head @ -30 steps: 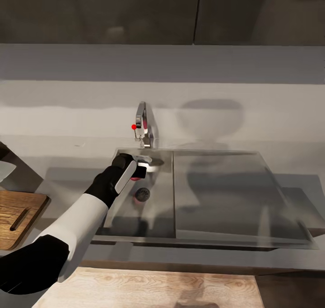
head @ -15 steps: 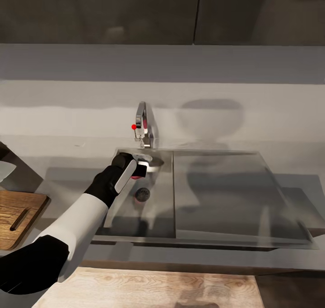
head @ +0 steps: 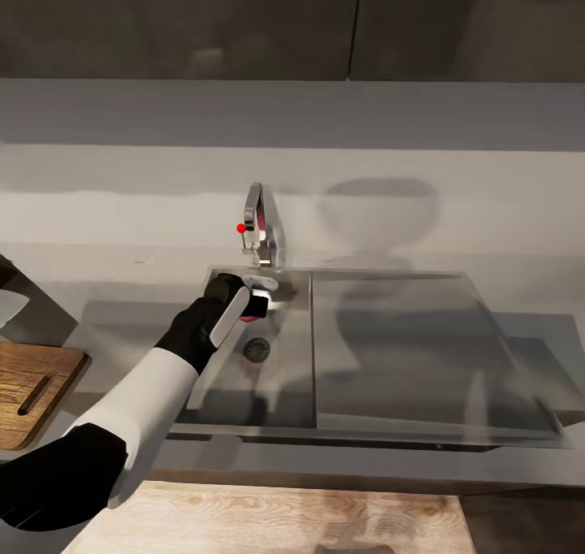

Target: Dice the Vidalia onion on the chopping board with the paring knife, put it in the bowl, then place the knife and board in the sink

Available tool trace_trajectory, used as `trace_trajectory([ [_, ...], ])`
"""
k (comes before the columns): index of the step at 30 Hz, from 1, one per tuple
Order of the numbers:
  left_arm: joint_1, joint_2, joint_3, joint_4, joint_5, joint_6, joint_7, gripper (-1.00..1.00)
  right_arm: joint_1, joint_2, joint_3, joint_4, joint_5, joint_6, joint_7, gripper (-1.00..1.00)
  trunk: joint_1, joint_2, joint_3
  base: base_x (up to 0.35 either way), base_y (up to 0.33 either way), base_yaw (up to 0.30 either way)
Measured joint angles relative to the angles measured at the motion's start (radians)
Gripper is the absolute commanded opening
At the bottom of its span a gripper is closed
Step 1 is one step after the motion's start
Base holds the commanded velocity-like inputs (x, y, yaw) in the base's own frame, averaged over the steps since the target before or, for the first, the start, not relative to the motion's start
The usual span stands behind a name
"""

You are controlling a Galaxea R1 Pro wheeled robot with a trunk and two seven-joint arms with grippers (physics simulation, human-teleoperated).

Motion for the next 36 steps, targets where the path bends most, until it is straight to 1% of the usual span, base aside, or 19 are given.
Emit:
trace_trajectory([
  [22, 0.000, 0.000, 0.000, -0.003, 0.000, 0.000, 0.000, -1.00, 0.000, -0.001, 0.000, 0.000, 0.000, 0.000, 0.000, 1.00, 0.000, 0.000, 0.000, -0.004, 0.000, 0.000],
  [31, 0.000, 0.000, 0.000, -0.004, 0.000, 0.000, 0.000, -1.00, 0.000, -0.001, 0.000, 0.000, 0.000, 0.000, 0.000, 1.00, 0.000, 0.000, 0.000, -0.231, 0.000, 0.000],
  [36, 0.000, 0.000, 0.000, -0.005, -0.001, 0.000, 0.000, -1.00, 0.000, -0.001, 0.000, 0.000, 0.000, 0.000, 0.000, 1.00, 0.000, 0.000, 0.000, -0.073, 0.000, 0.000],
])
